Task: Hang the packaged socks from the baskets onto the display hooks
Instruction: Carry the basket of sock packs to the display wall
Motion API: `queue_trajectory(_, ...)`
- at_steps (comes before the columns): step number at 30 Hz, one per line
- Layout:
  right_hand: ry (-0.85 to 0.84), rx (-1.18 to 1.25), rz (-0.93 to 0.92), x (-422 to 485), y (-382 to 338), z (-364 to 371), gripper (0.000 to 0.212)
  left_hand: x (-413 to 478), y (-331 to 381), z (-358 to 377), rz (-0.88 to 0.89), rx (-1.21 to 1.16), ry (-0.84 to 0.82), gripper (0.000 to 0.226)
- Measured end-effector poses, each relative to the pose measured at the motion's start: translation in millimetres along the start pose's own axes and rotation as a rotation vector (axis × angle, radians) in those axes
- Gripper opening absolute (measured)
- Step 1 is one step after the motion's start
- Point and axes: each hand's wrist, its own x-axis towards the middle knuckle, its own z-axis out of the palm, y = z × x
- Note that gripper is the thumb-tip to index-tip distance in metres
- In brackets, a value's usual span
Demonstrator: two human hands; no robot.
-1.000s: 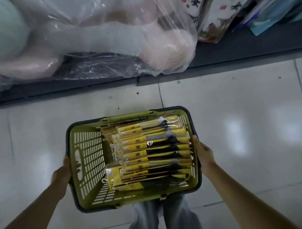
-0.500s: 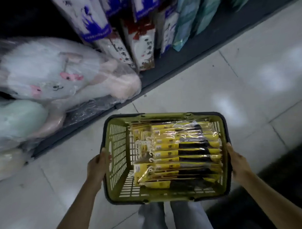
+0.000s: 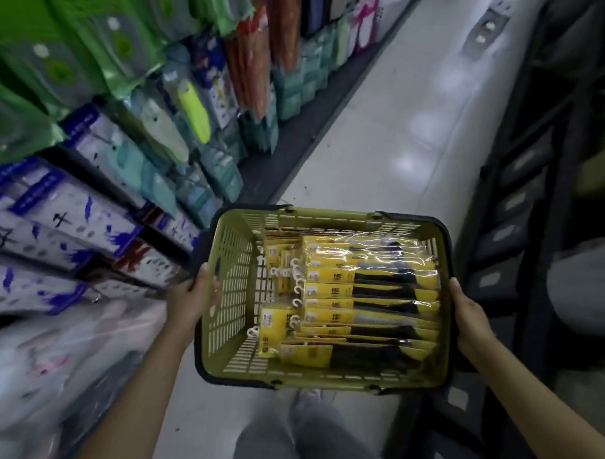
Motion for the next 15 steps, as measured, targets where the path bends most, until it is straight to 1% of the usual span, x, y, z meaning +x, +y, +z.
queue_trajectory(7, 0.13, 0.139, 0.025, 45.2, -71.0, -25.1, 0.047, 42.4, 130.9, 81.4, 0.105, 0.05, -0.122, 0.042)
queue_trajectory(11, 0.19, 0.202, 0.045, 91.3, -113.8, -18.9, 0.051, 90.5, 196.9, 129.7, 0.108, 0.105, -0.215, 0.044)
queue_trajectory(15, 0.288, 0.247, 0.103, 128.3, -162.7, -8.2, 0.051, 138.6, 265.1, 178.6, 0.136, 0.192, -0.311, 0.047)
